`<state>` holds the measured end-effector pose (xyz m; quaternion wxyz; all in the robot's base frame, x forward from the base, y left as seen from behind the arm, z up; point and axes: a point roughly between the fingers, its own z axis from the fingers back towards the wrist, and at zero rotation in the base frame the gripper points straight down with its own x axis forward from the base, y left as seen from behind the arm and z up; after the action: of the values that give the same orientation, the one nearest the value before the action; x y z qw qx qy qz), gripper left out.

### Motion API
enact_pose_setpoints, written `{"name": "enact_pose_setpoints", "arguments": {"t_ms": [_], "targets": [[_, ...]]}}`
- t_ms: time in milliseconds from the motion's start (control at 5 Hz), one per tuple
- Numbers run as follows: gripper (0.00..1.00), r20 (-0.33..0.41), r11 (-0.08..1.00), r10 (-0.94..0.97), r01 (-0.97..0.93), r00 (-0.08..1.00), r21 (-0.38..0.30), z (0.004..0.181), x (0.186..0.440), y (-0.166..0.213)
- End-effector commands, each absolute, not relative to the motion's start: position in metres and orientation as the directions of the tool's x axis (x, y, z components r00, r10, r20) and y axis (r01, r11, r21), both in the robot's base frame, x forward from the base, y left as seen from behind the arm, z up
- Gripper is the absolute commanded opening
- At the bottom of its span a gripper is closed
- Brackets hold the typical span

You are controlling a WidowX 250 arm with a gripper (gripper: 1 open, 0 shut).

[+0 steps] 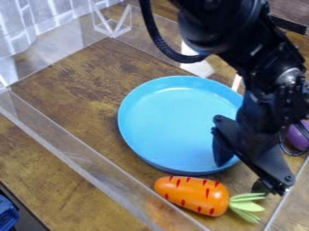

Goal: Move the carrot to the right side

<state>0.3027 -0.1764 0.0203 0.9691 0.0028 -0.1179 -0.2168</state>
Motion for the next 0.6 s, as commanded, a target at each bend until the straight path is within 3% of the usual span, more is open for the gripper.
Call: {"name": "enact_pose_setpoints", "arguments": {"t_ms": [0, 200, 400], "targets": [[1.0, 0.208, 0.898, -0.438, 0.436, 0.875, 0.058, 0.0153, 0.2925, -0.1867], [1.0, 0.204, 0.909, -0.416, 0.412, 0.886, 0.062, 0.0153, 0.2915, -0.1879], [0.0, 0.2, 0.914, -0.405, 0.4, 0.892, 0.067, 0.0137, 0.3014, -0.1878]]}}
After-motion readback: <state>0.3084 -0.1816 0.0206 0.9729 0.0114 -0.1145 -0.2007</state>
